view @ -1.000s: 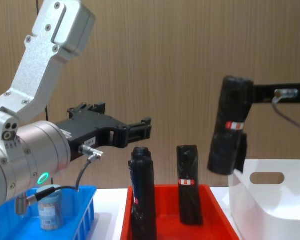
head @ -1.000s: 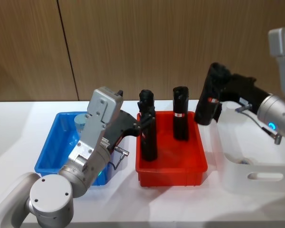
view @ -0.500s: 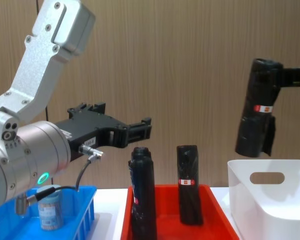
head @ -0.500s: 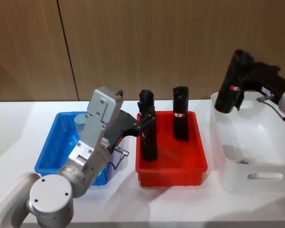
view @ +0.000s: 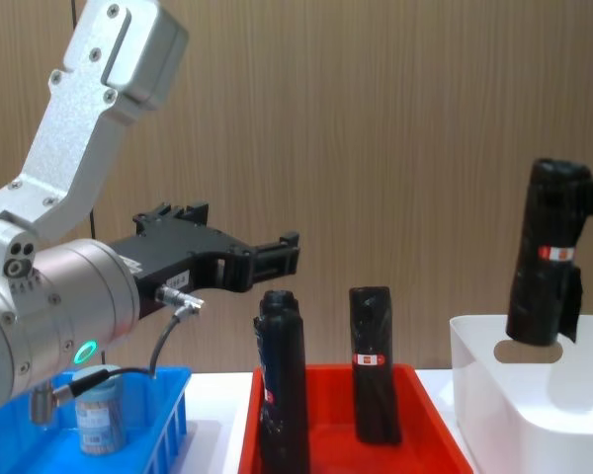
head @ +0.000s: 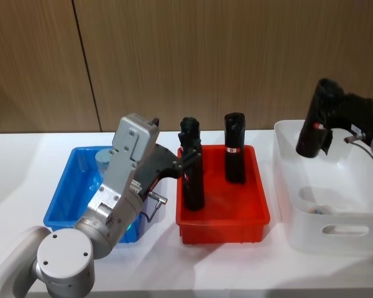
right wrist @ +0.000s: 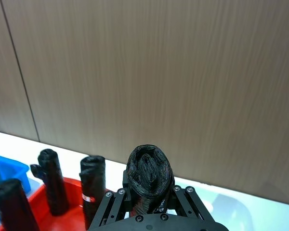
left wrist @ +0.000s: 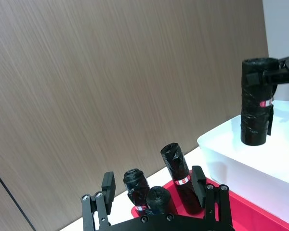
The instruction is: Pick the cotton swabs from the blue box and place them into the white box.
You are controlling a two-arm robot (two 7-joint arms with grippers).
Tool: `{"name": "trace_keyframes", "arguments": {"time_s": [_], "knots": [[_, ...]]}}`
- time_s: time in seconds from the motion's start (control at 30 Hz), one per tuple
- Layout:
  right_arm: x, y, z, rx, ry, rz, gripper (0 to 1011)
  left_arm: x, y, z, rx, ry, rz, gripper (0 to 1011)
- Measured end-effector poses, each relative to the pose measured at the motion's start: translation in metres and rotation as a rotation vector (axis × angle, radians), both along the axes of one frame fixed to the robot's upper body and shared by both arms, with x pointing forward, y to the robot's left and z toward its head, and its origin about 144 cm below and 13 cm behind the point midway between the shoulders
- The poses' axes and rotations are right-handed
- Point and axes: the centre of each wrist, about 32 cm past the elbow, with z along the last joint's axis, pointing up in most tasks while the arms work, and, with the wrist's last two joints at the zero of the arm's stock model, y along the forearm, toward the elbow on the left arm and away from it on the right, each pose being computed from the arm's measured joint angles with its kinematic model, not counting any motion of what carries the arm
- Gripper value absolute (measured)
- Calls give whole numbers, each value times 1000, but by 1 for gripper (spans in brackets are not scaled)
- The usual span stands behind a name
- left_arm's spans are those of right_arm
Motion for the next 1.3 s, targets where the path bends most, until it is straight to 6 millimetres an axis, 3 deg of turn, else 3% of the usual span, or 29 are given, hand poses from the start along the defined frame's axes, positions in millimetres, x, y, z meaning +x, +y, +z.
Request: {"name": "trace_keyframes", "arguments": {"time_s": [0.1,0.8,1.3], "knots": [[2,-2,-5,-6,12,-11,364,0,0,0,0,0,0,1004],[6,-6,-23,-26,31,-34,998,0,0,0,0,0,0,1004],[-1,-4,-29,-28,19,-35,1001,0,0,0,0,0,0,1004]]}}
